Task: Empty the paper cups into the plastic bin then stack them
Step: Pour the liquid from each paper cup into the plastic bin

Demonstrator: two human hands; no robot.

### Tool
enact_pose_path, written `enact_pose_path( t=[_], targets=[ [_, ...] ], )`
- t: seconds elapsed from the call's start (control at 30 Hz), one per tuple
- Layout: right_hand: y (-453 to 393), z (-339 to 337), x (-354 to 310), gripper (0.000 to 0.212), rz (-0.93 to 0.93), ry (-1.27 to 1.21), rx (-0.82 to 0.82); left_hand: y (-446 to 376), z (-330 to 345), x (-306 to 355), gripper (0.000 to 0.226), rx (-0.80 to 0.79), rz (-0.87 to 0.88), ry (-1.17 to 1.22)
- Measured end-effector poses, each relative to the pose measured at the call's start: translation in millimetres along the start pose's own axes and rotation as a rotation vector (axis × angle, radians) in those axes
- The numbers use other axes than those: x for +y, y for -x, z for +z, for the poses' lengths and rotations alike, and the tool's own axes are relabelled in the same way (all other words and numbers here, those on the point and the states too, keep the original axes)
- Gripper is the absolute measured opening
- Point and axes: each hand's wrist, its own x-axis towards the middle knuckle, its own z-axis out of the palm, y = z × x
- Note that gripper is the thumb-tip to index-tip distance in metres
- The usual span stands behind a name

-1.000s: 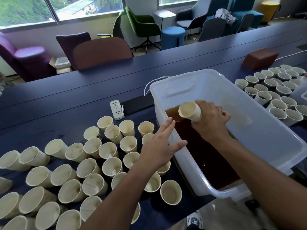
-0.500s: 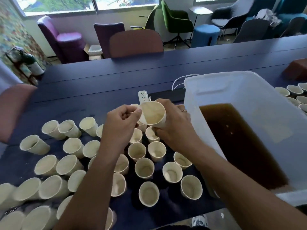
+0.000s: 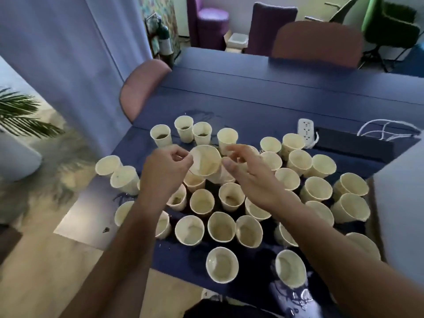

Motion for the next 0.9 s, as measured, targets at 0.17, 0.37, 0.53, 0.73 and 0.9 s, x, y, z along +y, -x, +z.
enact_pose_path(
  t=[0.17, 0.37, 0.53, 0.73, 0.9],
  targets=[
    [-47, 39, -13, 0.031, -0.002, 0.041, -0.08, -51, -61, -51, 0.005, 0.225, -0.149, 0.005],
    [-101, 84, -26, 0.024, 0.023, 0.196, -0.179, -112, -76, -102, 0.014, 0.18, -0.235, -0.247],
    [-140, 111, -19, 0.016, 0.013, 0.325, -0.173, -132, -64, -123, 0.015, 0.044, -0.252, -0.392],
    [-184, 139, -7, 0.021, 0.048, 0.367, -0.194, -140, -50, -137, 0.03, -0.145, -0.274, -0.466],
    [-223, 157, -5, 0.039, 0.183, 0.445, -0.224, -134, -55, -136, 0.05, -0.156, -0.243, -0.485]
  ],
)
